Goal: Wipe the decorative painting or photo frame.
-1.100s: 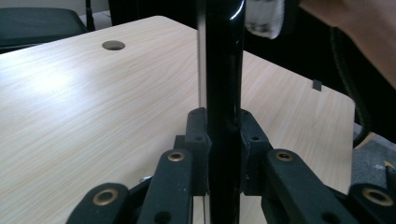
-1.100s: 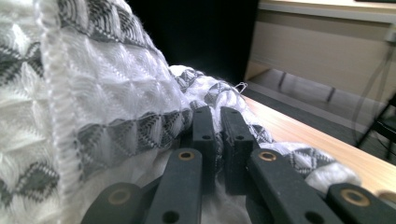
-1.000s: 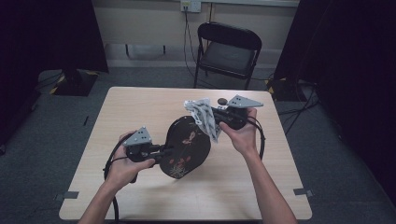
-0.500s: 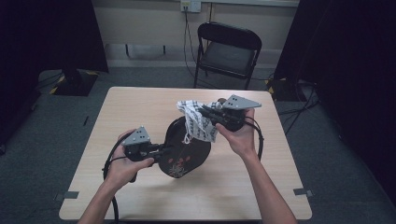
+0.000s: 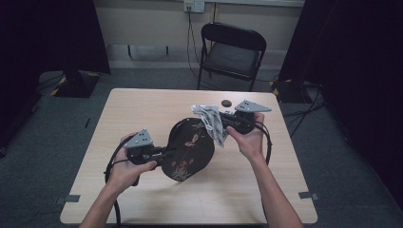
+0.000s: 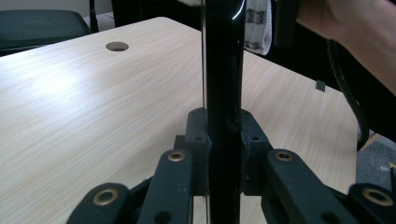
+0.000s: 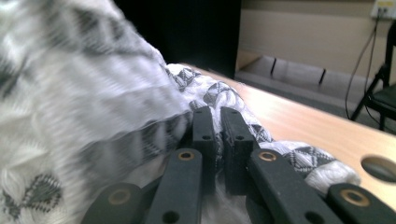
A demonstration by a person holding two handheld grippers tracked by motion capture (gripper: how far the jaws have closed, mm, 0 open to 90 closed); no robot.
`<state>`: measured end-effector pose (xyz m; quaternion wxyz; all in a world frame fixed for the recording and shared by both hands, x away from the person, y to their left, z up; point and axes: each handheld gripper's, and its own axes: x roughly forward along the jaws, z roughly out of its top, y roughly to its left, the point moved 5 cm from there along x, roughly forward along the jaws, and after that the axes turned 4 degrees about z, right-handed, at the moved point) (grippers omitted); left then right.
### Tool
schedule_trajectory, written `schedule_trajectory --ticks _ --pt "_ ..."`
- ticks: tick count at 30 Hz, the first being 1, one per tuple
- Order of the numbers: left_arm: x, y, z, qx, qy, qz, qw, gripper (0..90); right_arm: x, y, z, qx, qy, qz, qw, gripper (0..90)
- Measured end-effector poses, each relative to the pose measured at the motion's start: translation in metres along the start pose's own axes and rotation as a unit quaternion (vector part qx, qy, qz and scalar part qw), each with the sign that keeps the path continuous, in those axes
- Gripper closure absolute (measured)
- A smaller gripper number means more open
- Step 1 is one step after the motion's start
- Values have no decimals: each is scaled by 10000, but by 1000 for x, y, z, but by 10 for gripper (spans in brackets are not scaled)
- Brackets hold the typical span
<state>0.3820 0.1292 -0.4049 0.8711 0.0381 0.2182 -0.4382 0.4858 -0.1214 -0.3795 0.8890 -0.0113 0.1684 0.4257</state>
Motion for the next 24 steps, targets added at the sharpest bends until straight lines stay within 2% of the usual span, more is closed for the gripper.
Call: schedule_trajectory --ticks 3,6,10,14,19,24 --pt "0 -1 0 21 -38 -15 10000 781 -1 -1 -4 50 25 -17 10000 862" --pt "0 0 0 28 -21 -6 10000 781 -4 2 3 5 -102 18 9999 861" --pt "0 0 0 39 -29 -2 10000 782 -9 12 14 -186 -236 125 9995 861" --pt "-1 0 -1 13 -16 -5 10000 782 -9 16 14 -275 -258 126 9992 861" --pt "0 -2 -1 -58 -7 -104 9999 781 -6 6 4 -71 -144 63 9999 862" --pt "0 -1 0 -19 -10 -76 10000 780 -1 -4 -13 95 70 25 9999 863"
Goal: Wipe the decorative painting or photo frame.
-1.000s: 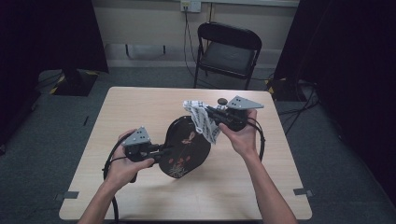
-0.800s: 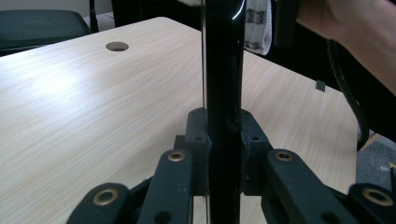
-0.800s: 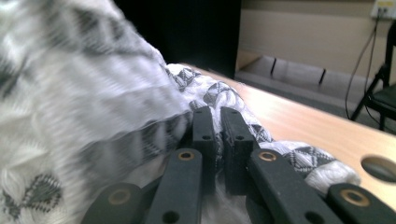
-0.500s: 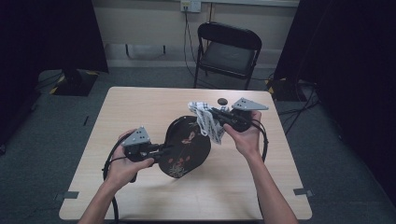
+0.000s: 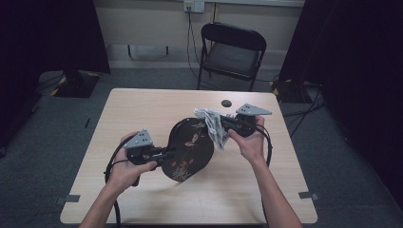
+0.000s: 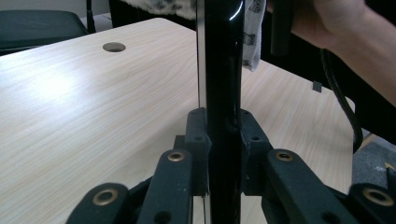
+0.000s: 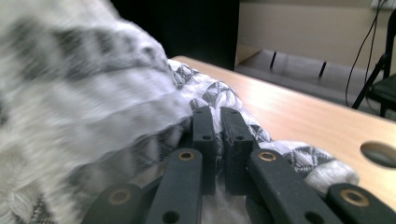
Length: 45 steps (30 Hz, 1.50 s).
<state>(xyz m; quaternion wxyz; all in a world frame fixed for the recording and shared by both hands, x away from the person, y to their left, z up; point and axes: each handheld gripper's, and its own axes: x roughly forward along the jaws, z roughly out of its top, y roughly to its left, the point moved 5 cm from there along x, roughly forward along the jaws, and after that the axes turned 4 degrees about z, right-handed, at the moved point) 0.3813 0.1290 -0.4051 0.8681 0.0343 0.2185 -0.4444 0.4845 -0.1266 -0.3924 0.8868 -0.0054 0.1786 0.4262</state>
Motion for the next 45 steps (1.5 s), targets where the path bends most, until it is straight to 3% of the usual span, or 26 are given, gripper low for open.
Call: schedule_trajectory --ticks 6,11,14,28,30,36,45 --pt "0 1 1 28 13 48 10000 780 2 -2 -3 -2 52 -3 10000 862" --pt "1 1 0 -41 -21 51 10000 784 -6 4 12 -84 -215 38 9997 861" --pt "0 1 0 -11 10 57 10000 784 -6 9 13 -243 -208 -24 9995 861" --pt "0 1 -1 -44 6 41 10000 784 2 1 -23 -31 200 -56 9998 862" --pt "0 1 -1 -26 34 45 10000 785 -1 3 -20 -92 111 -192 9997 862" --pt "0 2 -1 -39 19 49 10000 785 -16 13 0 -257 -280 -189 9991 861" --pt "0 2 -2 -48 -1 58 10000 785 -8 8 -20 -168 58 -154 9997 862"
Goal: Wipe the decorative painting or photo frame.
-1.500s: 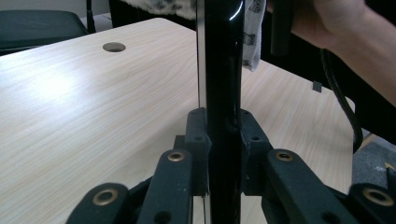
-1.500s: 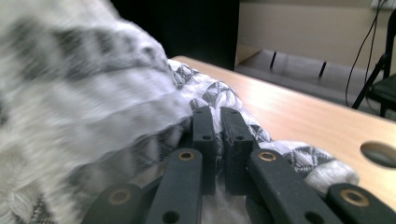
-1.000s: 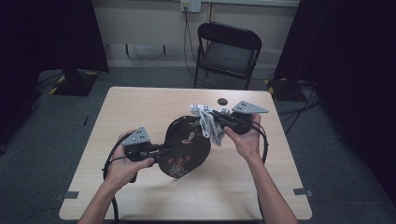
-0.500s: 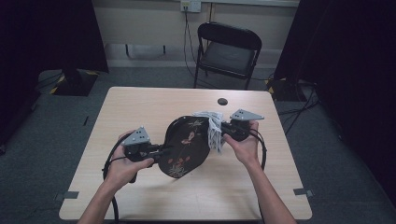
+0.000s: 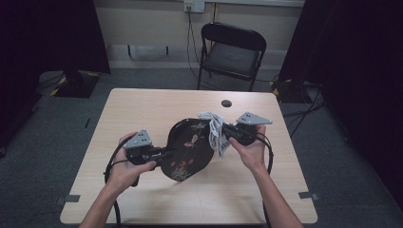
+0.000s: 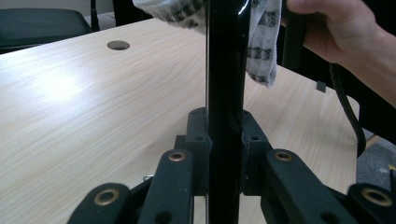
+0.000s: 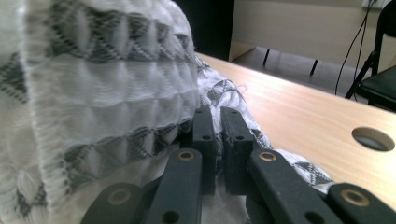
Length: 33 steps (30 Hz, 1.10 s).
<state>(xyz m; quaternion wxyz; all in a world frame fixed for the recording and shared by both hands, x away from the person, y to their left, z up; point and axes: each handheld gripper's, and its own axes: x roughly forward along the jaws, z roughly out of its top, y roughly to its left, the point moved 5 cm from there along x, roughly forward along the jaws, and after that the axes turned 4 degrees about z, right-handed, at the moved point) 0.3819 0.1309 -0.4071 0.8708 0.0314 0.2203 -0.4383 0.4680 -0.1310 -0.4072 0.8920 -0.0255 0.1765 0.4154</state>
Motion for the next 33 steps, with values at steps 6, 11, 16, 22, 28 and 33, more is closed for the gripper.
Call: schedule_trajectory --ticks 6,11,16,22,28,33 --pt "0 0 0 -13 -17 -3 10000 785 2 -1 -3 -16 161 94 9998 861" --pt "0 0 0 -15 -12 -6 10000 785 -9 2 10 -82 -117 54 9999 861" --pt "1 0 0 -10 -20 7 10000 784 -13 2 13 -101 -167 125 9997 860" --pt "1 0 0 -22 -21 3 10000 784 4 -3 -9 58 252 224 9994 860" --pt "1 -1 -1 -43 -37 -10 10000 784 6 -3 -10 -3 361 212 9991 860" --pt "2 -1 -1 -48 -40 -9 10000 784 -9 -1 9 7 -148 181 9997 860"
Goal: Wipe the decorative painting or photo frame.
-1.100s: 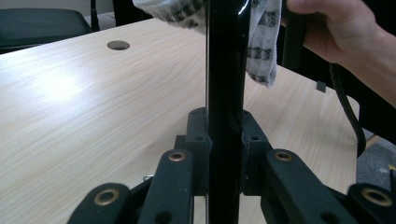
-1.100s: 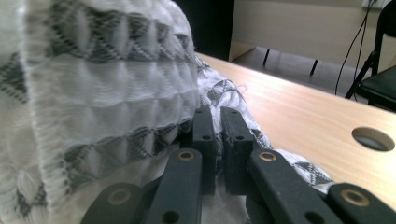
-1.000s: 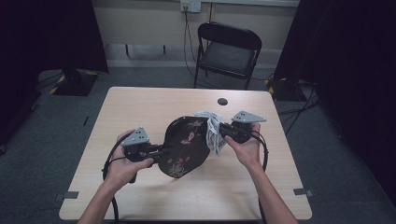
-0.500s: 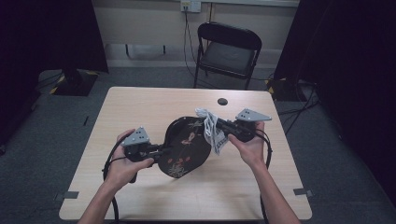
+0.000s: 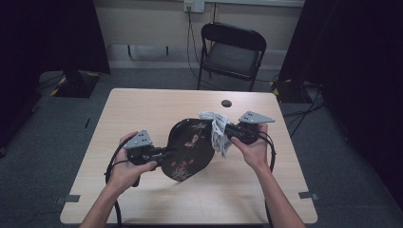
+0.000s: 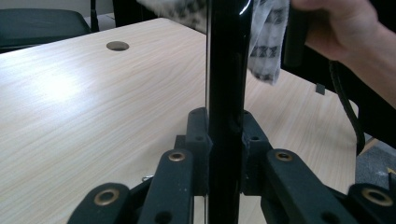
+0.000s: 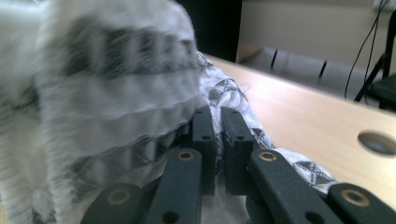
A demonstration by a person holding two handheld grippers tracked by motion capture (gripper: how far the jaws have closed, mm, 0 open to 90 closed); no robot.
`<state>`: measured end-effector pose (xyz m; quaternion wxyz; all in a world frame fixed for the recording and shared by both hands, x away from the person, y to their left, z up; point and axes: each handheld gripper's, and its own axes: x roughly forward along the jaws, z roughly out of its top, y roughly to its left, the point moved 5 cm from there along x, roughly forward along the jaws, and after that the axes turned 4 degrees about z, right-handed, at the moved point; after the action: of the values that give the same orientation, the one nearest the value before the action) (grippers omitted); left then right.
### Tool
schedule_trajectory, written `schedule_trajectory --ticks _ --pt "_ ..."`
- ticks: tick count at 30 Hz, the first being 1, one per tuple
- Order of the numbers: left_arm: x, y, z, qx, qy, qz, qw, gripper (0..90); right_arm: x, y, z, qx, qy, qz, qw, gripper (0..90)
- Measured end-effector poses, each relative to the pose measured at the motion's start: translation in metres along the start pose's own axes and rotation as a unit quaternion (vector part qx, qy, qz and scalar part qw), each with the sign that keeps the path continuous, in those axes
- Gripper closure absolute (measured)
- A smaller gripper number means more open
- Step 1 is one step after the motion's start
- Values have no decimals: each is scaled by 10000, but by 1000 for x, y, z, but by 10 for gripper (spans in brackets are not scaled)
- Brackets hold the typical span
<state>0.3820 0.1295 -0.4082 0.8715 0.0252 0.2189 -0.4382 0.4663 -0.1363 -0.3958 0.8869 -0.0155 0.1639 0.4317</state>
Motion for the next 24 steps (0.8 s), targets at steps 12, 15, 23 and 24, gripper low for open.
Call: schedule_trajectory --ticks 12,15,23,24 --pt "0 -1 0 -2 38 22 10000 784 9 -1 -20 96 362 1 9993 861" --pt "1 -2 0 24 50 29 10000 784 15 1 -29 82 605 30 9981 862" --pt "1 -1 0 53 45 64 10000 783 11 1 -22 55 478 -32 9988 861" --pt "1 -1 0 51 55 60 10000 783 9 1 -19 60 402 -49 9992 859"
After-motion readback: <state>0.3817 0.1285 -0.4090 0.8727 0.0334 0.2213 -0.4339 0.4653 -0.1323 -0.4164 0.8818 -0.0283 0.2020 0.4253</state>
